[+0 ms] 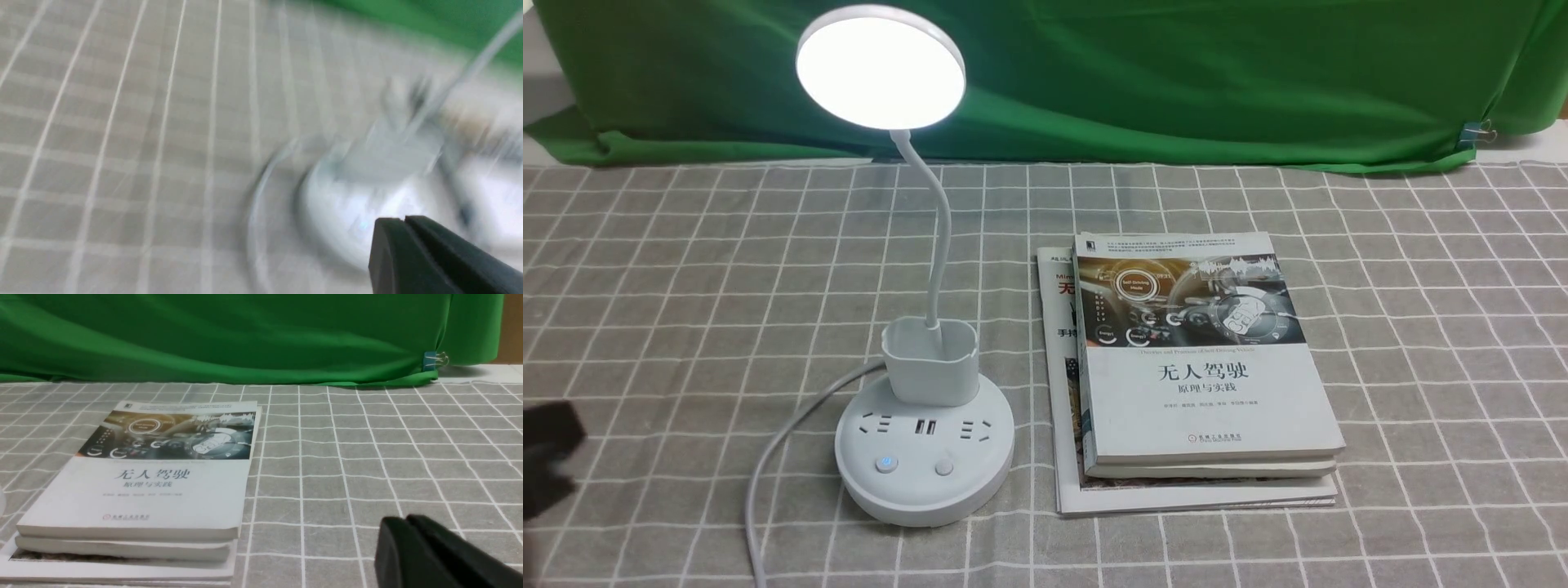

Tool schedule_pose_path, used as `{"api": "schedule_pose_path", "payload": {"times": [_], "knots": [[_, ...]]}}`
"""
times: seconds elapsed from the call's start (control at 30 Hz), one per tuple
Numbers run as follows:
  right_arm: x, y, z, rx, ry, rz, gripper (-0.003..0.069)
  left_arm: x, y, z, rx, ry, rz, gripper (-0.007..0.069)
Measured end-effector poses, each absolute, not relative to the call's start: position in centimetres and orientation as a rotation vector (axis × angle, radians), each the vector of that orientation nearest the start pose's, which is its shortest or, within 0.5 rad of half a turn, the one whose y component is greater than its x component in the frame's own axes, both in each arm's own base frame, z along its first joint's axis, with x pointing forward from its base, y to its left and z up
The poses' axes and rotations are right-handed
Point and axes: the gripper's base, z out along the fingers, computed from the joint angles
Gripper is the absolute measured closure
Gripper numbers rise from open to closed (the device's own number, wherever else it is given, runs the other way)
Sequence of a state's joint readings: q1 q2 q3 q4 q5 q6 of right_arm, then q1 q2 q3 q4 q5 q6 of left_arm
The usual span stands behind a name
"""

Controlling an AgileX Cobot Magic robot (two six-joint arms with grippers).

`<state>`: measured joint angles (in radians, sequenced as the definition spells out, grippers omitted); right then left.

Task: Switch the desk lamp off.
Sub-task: Use the left arm to press the button switch on the lamp holder

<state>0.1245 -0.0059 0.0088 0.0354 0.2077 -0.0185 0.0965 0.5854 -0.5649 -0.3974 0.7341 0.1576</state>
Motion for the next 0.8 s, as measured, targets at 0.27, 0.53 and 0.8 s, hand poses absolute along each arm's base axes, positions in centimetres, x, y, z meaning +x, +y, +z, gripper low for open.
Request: {"api": "schedule_pose_path", "payload": {"times": [0.27, 0.53, 0.8], "knots": [[5.5, 0.8, 19.2, -0.097, 1.693, 0.111, 0.0622, 16.9, -4.6, 28.1, 0.261, 2.486, -0.314, 0.0624], [5.5, 0.8, 19.2, -0.097, 1.693, 0.111, 0.0622, 21.2, -11.2, 25.3, 0.462, 2.618, -0.285, 0.0624], [5.5, 0.8, 19.2, -0.097, 1.693, 0.111, 0.0622, 24.2, -16.5, 23.3, 0.533, 2.688, -0.287, 0.0624]]}}
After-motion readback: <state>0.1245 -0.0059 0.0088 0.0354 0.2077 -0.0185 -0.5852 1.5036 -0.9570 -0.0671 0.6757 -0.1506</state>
